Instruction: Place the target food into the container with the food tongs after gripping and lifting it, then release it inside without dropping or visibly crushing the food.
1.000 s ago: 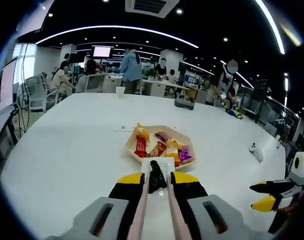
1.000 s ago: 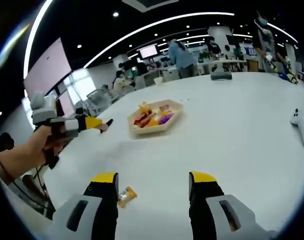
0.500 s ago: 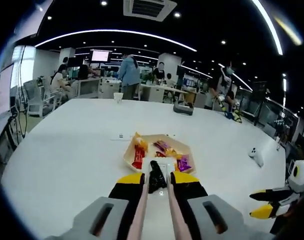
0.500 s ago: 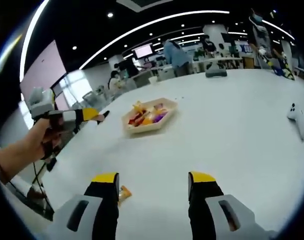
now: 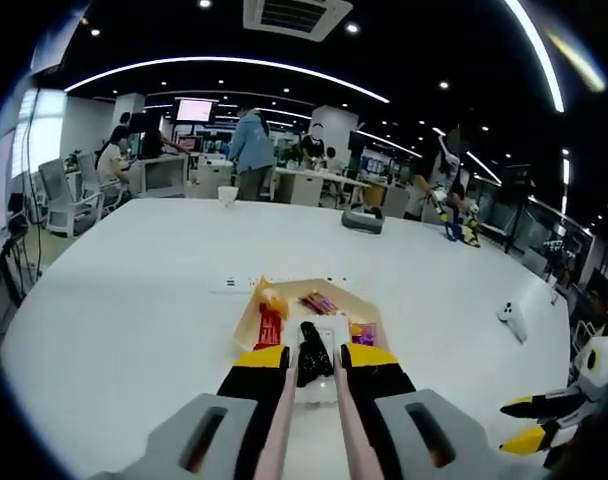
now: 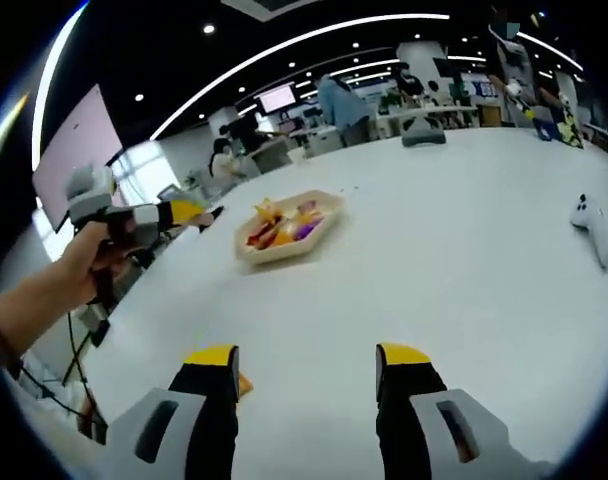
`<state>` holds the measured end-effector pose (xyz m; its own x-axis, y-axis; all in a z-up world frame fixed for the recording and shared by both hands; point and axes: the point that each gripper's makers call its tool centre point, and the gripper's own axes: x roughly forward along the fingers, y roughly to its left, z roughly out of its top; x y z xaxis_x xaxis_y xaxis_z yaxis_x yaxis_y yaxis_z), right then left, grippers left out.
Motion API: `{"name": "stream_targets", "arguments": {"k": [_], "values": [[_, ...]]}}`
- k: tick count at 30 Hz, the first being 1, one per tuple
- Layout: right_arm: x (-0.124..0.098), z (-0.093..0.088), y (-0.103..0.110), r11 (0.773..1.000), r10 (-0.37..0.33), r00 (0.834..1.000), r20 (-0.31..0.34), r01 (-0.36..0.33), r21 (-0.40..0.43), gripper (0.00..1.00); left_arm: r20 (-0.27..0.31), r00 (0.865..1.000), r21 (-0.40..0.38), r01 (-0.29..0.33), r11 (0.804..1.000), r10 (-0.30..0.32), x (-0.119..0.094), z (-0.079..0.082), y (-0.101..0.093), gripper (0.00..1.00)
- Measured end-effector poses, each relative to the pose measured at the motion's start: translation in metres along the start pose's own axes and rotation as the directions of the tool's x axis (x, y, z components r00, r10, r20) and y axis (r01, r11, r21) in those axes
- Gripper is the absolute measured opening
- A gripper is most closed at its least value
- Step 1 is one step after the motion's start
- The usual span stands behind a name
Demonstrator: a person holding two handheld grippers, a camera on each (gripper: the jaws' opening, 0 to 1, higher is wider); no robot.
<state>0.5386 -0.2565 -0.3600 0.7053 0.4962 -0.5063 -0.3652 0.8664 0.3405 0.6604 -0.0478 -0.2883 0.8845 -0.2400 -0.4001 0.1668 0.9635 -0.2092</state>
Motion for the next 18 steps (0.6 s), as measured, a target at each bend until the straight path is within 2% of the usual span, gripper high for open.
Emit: {"name": "stream_targets", "arguments": {"k": [7,15,18], "values": [[0.006,-0.013,0.015,0.998,0.049,0.997,-0.052,-0.050,-0.033,0.54,0.025,1.000,0.019,0.015,1.000,-0.015,0.017,0.021,-0.008,0.18],[0.009,-0.009,0.011,0.999,0.043,0.998,-0.039,-0.043,-0.006,0.54,0.060,0.997,0.073,0.034,0.997,-0.038,0.035,0.055,-0.014,0.18],[0.009,-0.006,0.015,0.998,0.065,0.998,-0.025,-0.064,0.023,0.55,0.076,0.996,0.087,0.040,0.995,-0.047,0.041,0.070,-0.014,0.18]]}}
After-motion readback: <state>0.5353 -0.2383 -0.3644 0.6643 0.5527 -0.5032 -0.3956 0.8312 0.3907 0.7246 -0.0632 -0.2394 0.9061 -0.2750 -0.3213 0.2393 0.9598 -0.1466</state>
